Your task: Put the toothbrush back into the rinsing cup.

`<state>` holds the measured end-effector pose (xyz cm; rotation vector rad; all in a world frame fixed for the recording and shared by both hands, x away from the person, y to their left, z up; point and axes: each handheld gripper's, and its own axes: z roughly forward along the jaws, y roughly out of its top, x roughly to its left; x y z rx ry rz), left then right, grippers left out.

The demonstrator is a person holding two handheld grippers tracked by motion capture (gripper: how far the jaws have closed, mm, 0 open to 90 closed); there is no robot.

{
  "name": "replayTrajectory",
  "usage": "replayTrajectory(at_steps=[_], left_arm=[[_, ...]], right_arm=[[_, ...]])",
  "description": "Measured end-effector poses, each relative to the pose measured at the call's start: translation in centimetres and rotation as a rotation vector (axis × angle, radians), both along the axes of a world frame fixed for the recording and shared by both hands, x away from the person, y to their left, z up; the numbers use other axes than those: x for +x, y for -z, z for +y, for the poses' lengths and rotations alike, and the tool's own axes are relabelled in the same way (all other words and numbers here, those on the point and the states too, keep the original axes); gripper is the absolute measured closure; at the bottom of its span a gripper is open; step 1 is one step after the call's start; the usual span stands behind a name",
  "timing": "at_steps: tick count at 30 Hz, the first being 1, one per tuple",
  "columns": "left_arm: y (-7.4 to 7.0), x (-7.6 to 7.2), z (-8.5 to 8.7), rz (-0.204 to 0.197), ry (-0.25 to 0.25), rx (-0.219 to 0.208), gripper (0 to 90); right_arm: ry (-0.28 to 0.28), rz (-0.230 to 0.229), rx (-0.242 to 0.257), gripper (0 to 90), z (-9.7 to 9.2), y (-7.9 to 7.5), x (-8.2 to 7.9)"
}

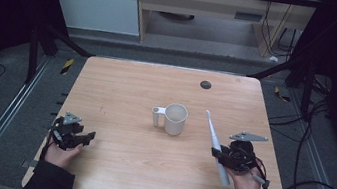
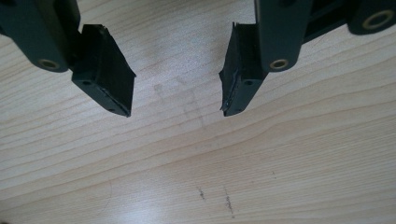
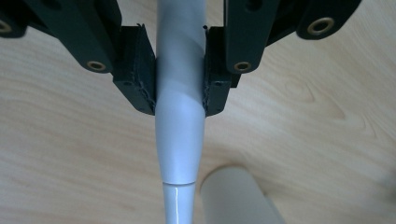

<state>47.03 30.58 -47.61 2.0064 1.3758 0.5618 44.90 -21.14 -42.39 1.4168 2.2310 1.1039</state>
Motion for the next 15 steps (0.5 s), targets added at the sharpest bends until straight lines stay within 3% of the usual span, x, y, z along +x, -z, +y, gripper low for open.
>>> replayTrajectory(at_steps=[8, 12, 13, 15], left_arm=[[0.0, 0.0, 0.0, -0.003, 0.000, 0.002, 43.2], [0.0, 0.0, 0.0, -0.006, -0.003, -0.002, 43.1], [0.0, 0.0, 0.0, -0.007, -0.004, -0.002, 43.2], [0.0, 0.0, 0.0, -0.007, -0.004, -0.002, 43.1]], right_arm=[[0.042, -0.126, 0.115, 66.8, -0.2, -1.0, 0.4], [0.052, -0.194, 0.149, 66.8, 0.0, -1.8, 0.6], [0.061, -0.229, 0.174, 66.8, 0.1, -2.2, 0.7], [0.063, -0.241, 0.181, 66.8, 0.2, -2.4, 0.8]])
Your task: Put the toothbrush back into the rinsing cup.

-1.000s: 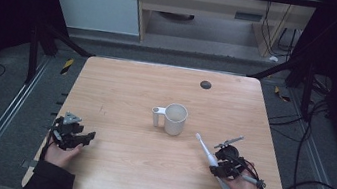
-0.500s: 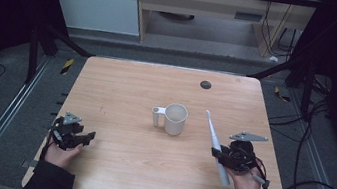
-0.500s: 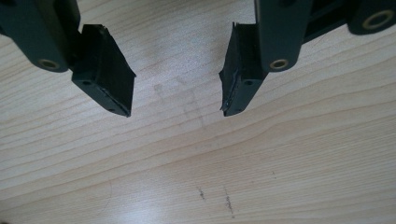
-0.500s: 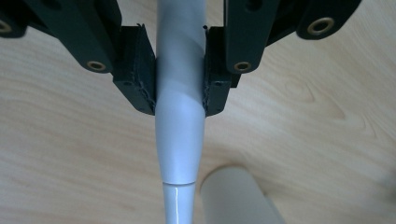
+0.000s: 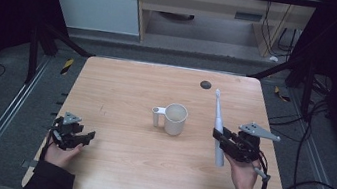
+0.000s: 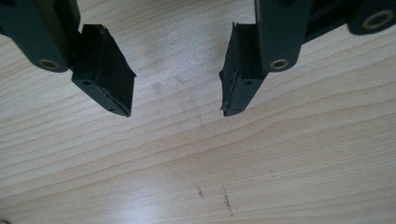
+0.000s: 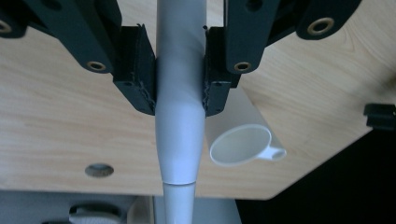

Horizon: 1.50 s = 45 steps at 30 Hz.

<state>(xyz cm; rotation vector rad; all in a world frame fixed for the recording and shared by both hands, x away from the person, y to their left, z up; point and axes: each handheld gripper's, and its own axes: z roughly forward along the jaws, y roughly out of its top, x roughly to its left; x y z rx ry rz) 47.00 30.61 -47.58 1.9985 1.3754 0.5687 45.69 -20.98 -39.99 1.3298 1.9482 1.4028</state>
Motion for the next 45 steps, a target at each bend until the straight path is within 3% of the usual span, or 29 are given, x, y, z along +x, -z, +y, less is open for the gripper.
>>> replayTrajectory(at_steps=[10, 30, 45], left_arm=[[0.0, -0.1, 0.0, -0.009, -0.003, 0.006, 43.2], [-0.1, -0.1, 0.0, -0.030, -0.009, 0.007, 43.8], [-0.1, -0.1, -0.1, -0.038, -0.011, 0.010, 43.8]], right_arm=[[0.055, -0.129, 0.102, 66.8, 1.4, -1.8, 1.5], [0.094, -0.207, 0.188, 66.8, 3.9, -2.7, 4.7], [0.087, -0.246, 0.219, 66.8, 6.8, -3.7, 7.2]])
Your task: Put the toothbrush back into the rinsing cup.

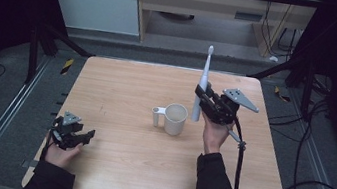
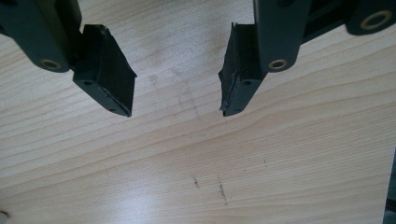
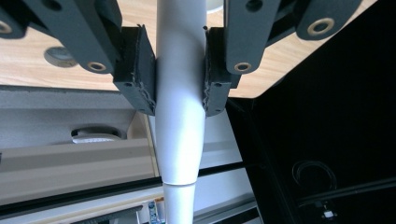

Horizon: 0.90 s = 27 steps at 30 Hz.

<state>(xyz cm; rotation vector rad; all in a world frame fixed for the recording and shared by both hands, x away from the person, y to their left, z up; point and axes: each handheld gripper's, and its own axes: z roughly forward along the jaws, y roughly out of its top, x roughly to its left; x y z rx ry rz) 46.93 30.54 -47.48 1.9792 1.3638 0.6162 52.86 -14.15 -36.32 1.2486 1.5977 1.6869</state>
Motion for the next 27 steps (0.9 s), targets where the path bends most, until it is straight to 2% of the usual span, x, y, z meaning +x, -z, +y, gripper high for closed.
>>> replayTrajectory(at_steps=[10, 27], left_arm=[[0.0, 0.0, -0.1, -0.002, -0.001, 0.001, 44.0], [-0.1, -0.1, -0.1, -0.011, 0.002, 0.003, 44.1]], right_arm=[[-0.014, -0.011, 0.009, 66.8, 1.9, -0.1, 1.4], [-0.013, -0.002, 0.001, 66.8, 3.7, 1.7, 3.0]])
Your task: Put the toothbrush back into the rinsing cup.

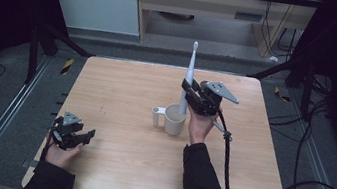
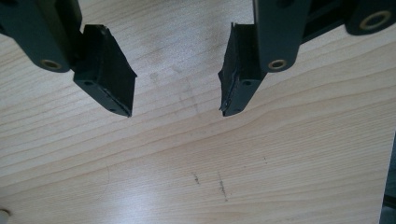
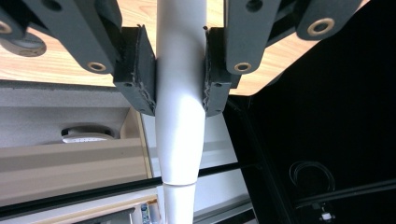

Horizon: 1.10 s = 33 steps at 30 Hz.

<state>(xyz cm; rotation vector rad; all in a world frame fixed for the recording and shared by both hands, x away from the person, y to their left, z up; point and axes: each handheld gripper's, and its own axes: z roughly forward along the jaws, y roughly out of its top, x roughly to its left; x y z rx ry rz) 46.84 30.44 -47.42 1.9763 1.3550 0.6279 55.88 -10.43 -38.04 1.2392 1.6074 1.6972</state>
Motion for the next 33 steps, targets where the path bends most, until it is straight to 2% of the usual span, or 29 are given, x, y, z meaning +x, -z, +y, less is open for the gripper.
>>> replayTrajectory(at_steps=[10, 23, 28, 33], left_arm=[[0.0, 0.0, 0.1, 0.000, 0.000, 0.000, 44.0], [0.0, 0.0, 0.1, -0.002, -0.002, -0.002, 44.0], [0.0, 0.0, 0.1, -0.003, -0.002, -0.001, 44.1], [0.0, 0.0, 0.1, -0.003, -0.001, 0.000, 44.1]], right_arm=[[-0.013, 0.029, -0.030, 66.8, 0.9, 1.4, 0.4], [-0.023, 0.049, -0.085, 66.7, 2.1, 2.2, 0.4], [-0.021, 0.073, -0.088, 66.7, 2.2, 3.0, 0.2], [-0.020, 0.079, -0.117, 66.6, 2.3, 3.6, -0.2]])
